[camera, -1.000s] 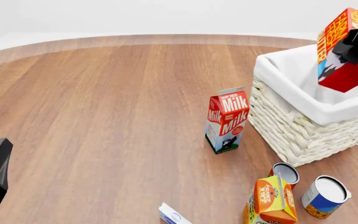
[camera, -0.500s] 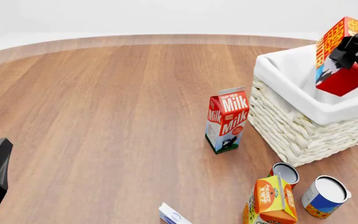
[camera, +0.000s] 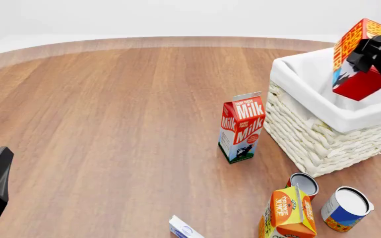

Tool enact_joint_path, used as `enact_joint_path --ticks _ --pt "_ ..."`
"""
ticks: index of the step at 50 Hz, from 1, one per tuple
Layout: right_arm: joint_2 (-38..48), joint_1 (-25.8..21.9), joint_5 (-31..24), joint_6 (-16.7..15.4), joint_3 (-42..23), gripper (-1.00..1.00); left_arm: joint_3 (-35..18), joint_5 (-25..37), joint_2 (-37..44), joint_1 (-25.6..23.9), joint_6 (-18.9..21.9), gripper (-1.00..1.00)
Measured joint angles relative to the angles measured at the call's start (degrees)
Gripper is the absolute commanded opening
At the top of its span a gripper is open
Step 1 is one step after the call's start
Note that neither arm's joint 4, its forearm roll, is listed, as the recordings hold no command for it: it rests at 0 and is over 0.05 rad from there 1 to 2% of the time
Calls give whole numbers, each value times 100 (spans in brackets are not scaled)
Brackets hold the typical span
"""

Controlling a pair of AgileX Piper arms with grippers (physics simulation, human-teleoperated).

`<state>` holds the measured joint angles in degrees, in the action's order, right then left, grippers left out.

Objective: Pick up the cream cheese box and the butter, and put them in the basket.

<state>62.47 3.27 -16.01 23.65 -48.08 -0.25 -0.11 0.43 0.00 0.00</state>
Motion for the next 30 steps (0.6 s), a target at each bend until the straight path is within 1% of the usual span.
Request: enact_joint_path --ticks 30 --pt "218 -36 295 44 116 -100 0 0 0 0 0 100"
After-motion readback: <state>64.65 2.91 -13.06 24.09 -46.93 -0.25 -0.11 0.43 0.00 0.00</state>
